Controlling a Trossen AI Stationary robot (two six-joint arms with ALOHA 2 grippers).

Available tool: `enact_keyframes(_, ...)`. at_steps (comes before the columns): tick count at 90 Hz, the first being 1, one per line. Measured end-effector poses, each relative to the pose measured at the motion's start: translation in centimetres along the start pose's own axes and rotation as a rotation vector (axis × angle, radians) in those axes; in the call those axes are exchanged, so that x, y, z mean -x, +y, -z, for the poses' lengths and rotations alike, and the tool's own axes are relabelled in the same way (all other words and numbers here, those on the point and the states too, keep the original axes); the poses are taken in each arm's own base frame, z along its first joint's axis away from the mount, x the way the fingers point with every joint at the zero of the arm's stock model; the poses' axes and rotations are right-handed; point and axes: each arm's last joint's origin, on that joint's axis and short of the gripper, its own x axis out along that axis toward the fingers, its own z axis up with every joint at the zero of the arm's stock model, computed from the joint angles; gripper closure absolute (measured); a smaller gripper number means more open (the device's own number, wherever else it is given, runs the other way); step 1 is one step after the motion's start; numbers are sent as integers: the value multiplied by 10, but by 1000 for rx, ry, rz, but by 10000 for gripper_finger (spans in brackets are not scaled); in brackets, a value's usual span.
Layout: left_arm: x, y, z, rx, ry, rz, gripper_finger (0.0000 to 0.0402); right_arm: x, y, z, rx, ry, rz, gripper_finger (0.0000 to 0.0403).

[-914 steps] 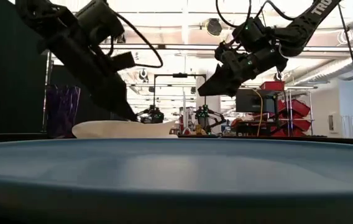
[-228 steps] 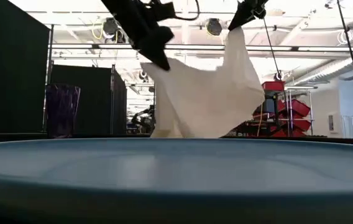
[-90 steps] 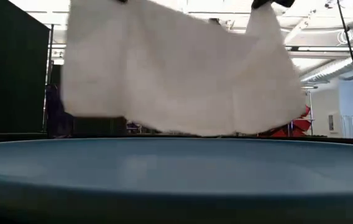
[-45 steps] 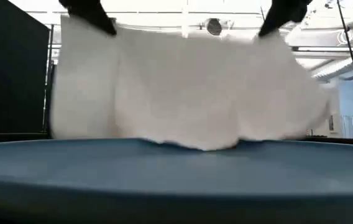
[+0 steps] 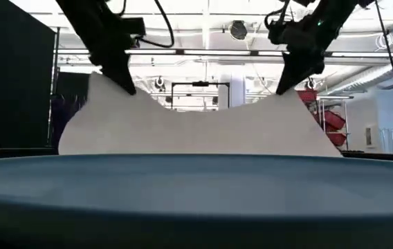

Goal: Set table place
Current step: Fold the white table napkin

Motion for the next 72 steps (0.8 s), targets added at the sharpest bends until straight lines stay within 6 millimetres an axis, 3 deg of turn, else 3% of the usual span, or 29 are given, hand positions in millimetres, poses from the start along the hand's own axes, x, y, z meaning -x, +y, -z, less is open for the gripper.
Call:
enact_keyframes(38,-43,33,-10,-43,60,2,402,-29,-38,1,-49,30,116,403)
enact_keyframes(72,-57,59,-15,-28,44,52,402,-57,-60,-13,-63,-4,104,403)
